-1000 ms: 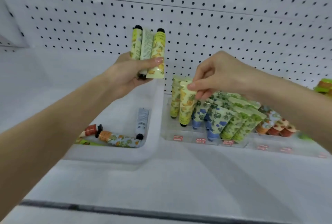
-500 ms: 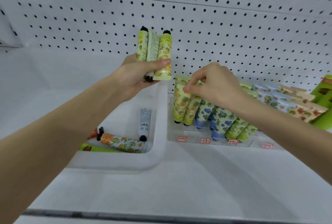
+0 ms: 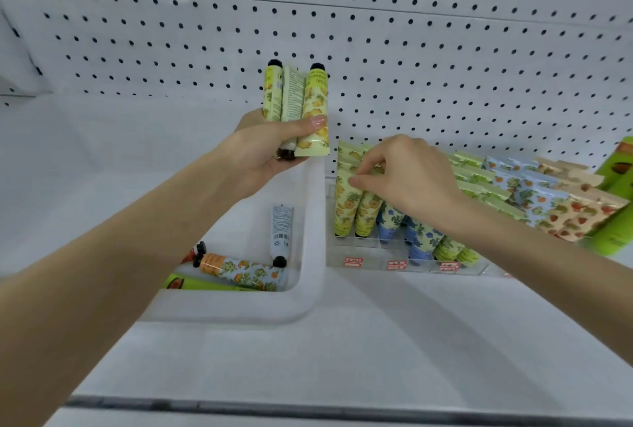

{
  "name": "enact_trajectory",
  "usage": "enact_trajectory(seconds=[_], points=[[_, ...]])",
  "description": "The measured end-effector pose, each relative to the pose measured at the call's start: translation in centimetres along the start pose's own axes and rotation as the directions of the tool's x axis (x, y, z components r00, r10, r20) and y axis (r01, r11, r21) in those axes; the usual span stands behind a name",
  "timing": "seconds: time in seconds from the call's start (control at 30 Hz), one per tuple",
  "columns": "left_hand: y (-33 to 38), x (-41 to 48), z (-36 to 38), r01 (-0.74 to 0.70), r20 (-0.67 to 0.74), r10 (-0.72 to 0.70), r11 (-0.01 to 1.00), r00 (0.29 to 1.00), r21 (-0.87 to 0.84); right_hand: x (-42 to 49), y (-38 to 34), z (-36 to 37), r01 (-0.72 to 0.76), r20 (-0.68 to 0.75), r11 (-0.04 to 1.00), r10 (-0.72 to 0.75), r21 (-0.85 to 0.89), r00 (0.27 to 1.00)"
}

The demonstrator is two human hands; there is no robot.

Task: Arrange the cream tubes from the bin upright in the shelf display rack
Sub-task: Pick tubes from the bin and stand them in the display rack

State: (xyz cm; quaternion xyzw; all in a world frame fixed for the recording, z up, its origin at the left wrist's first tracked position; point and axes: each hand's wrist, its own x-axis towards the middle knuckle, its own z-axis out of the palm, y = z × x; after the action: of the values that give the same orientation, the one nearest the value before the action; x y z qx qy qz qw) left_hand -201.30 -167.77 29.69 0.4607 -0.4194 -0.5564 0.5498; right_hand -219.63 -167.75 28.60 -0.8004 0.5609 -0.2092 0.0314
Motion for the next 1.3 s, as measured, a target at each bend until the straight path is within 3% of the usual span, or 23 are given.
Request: enact_trajectory(seconds=[0.57, 0.7, 0.8, 0.93, 1.03, 1.13, 1.3], points=[[-0.2, -0.7, 0.2, -0.005, 0.022, 0.004, 0.999, 1.000, 0.038, 0.1, 0.1, -0.7, 0.051, 0.042, 0.999, -0.051, 0.007, 0.998], [-0.2, -0.6, 0.2, -0.019, 0.029, 0.016, 0.997, 0.999, 0.080, 0.8, 0.5, -2.3, 0.003, 0.033, 0.987, -0.008, 0.159, 0.999], [0.2, -0.6, 0.5, -0.048, 0.058, 0.041, 0.991, 0.997, 0.124, 1.3, 0.7, -4.1, -0.042, 0.046, 0.907, 0.025, 0.418, 0.999], [0.8, -0.8, 1.1, -0.119, 0.125, 0.102, 0.984, 0.987, 0.135, 0.9, 0.3, -5.0, -0.160, 0.142, 0.711, 0.086, 0.684, 0.986], [0.8, -1.1, 1.4, -0.155, 0.174, 0.131, 0.979, 0.976, 0.135, 0.2, -0.3, -4.7, -0.243, 0.244, 0.598, 0.082, 0.763, 0.966], [0.6, -1.2, 1.5, -0.162, 0.182, 0.135, 0.976, 0.974, 0.144, -0.6, -1.0, -4.1, -0.279, 0.300, 0.555, 0.056, 0.784, 0.952], [0.2, -1.1, 1.6, -0.131, 0.150, 0.110, 0.982, 0.982, 0.135, -1.0, -2.3, -2.9, -0.270, 0.240, 0.507, 0.124, 0.819, 0.963]])
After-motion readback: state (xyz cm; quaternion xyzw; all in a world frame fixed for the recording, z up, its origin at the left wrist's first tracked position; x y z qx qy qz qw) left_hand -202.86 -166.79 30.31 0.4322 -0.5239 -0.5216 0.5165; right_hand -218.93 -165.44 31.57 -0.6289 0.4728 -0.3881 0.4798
